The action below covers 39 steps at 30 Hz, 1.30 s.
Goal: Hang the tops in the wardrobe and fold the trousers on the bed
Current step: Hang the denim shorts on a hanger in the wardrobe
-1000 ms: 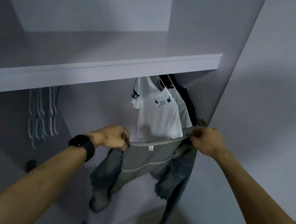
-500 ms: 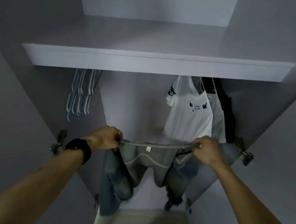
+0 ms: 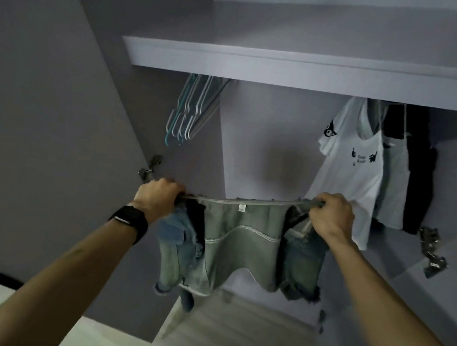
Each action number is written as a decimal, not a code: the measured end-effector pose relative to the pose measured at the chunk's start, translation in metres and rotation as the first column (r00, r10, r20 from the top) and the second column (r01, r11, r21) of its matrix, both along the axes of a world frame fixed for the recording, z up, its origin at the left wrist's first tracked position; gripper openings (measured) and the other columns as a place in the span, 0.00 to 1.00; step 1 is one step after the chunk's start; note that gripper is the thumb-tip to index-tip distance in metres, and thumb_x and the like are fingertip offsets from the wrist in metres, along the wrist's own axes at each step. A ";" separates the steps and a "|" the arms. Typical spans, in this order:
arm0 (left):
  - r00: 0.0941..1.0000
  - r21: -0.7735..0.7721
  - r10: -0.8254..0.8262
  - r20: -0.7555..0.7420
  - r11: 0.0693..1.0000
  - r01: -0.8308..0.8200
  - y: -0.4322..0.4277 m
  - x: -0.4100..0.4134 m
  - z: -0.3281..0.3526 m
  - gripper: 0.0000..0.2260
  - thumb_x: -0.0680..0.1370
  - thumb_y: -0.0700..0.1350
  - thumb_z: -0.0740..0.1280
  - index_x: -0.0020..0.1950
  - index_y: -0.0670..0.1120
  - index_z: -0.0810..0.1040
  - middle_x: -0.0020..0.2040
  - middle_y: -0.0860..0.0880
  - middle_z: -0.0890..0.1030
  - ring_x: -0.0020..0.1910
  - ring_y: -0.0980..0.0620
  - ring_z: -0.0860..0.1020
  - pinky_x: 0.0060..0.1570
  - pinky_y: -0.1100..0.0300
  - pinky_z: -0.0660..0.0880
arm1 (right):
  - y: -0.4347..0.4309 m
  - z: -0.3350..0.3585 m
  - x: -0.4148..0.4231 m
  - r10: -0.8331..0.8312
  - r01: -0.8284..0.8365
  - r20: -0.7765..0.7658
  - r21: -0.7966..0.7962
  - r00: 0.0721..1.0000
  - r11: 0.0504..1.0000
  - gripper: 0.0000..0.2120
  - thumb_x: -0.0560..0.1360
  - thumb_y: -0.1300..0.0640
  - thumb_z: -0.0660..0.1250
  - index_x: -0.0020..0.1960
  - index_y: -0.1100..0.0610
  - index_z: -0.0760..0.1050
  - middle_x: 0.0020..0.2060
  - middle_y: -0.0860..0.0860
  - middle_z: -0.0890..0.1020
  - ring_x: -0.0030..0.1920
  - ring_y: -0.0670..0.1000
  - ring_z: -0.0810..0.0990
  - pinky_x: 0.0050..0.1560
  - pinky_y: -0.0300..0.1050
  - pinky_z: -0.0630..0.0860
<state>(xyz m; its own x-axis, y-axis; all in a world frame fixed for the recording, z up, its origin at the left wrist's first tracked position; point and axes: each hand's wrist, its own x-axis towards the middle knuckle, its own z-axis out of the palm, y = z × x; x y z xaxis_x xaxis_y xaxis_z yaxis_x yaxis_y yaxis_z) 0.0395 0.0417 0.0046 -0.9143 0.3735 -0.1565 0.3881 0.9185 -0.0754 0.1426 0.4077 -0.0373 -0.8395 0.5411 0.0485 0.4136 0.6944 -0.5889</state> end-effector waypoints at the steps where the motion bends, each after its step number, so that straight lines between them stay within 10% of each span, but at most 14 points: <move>1: 0.997 -0.001 0.035 0.069 0.999 -0.035 -0.007 0.003 0.001 0.08 0.80 0.46 0.66 0.58 0.50 0.80 0.54 0.46 0.81 0.52 0.41 0.82 0.49 0.50 0.79 | -0.002 0.001 0.000 0.019 -0.019 0.009 -0.016 1.000 1.000 0.11 0.73 0.66 0.65 0.50 0.58 0.84 0.52 0.59 0.80 0.49 0.63 0.79 0.50 0.49 0.76; 4: 0.903 0.318 0.177 0.393 0.895 -0.313 -0.012 0.015 0.000 0.06 0.80 0.42 0.66 0.52 0.44 0.82 0.45 0.43 0.85 0.37 0.47 0.84 0.41 0.55 0.82 | -0.013 -0.001 0.002 0.056 -0.054 0.016 -0.099 0.998 0.994 0.09 0.71 0.66 0.64 0.45 0.62 0.83 0.43 0.59 0.84 0.44 0.63 0.80 0.46 0.53 0.80; 8: 0.760 0.620 0.175 0.626 0.481 -0.620 -0.003 0.031 0.004 0.14 0.79 0.36 0.62 0.56 0.50 0.83 0.40 0.45 0.79 0.31 0.47 0.75 0.28 0.60 0.75 | -0.027 -0.003 -0.005 0.094 -0.079 0.051 -0.233 0.994 0.969 0.08 0.72 0.63 0.62 0.38 0.56 0.78 0.36 0.52 0.80 0.41 0.58 0.78 0.39 0.47 0.72; 14: 0.494 0.122 0.174 0.852 0.852 -0.509 -0.003 0.061 -0.011 0.23 0.72 0.37 0.58 0.63 0.50 0.80 0.53 0.42 0.80 0.31 0.45 0.82 0.34 0.59 0.79 | -0.021 0.001 -0.014 0.121 -0.081 0.085 -0.380 0.989 0.922 0.19 0.73 0.64 0.54 0.45 0.50 0.82 0.40 0.45 0.82 0.43 0.54 0.81 0.44 0.51 0.82; 19: 0.495 0.237 0.215 0.842 0.678 -0.696 -0.011 0.069 -0.041 0.15 0.76 0.37 0.58 0.61 0.40 0.76 0.49 0.39 0.79 0.29 0.43 0.82 0.31 0.57 0.79 | -0.014 0.000 -0.015 0.220 -0.124 0.131 -0.512 0.967 0.850 0.29 0.72 0.69 0.51 0.44 0.46 0.87 0.36 0.46 0.85 0.26 0.45 0.74 0.24 0.38 0.69; 26: 0.436 0.371 0.072 0.897 0.411 -0.833 -0.025 0.061 -0.052 0.12 0.80 0.36 0.56 0.51 0.40 0.80 0.36 0.45 0.72 0.24 0.50 0.67 0.26 0.61 0.68 | -0.017 -0.012 -0.021 0.207 -0.065 0.216 -0.526 0.954 0.848 0.08 0.70 0.66 0.62 0.40 0.63 0.80 0.39 0.58 0.83 0.40 0.56 0.82 0.46 0.52 0.82; 30: 0.446 0.422 0.081 0.891 0.211 -0.882 -0.030 0.056 -0.058 0.08 0.81 0.38 0.57 0.48 0.39 0.76 0.34 0.43 0.75 0.23 0.50 0.72 0.27 0.60 0.73 | -0.023 -0.011 -0.022 0.309 -0.198 0.321 -0.333 0.895 0.922 0.03 0.60 0.61 0.62 0.30 0.58 0.74 0.27 0.50 0.76 0.31 0.51 0.74 0.34 0.44 0.70; 33: 0.404 0.403 -0.005 0.915 0.078 -0.912 -0.036 0.053 -0.057 0.10 0.78 0.37 0.57 0.47 0.37 0.78 0.36 0.39 0.81 0.30 0.46 0.81 0.30 0.59 0.79 | -0.024 -0.022 -0.023 0.392 -0.348 0.328 -0.186 0.860 0.919 0.08 0.71 0.63 0.68 0.44 0.56 0.85 0.39 0.49 0.84 0.40 0.48 0.80 0.37 0.35 0.73; 39: 0.451 0.479 -0.163 0.877 0.238 -0.845 -0.052 0.042 -0.057 0.14 0.75 0.28 0.61 0.52 0.39 0.84 0.50 0.40 0.86 0.52 0.44 0.84 0.47 0.60 0.82 | -0.021 -0.019 -0.030 0.411 -0.396 0.169 -0.116 0.896 0.911 0.05 0.75 0.60 0.73 0.43 0.51 0.83 0.37 0.50 0.85 0.42 0.51 0.85 0.49 0.48 0.81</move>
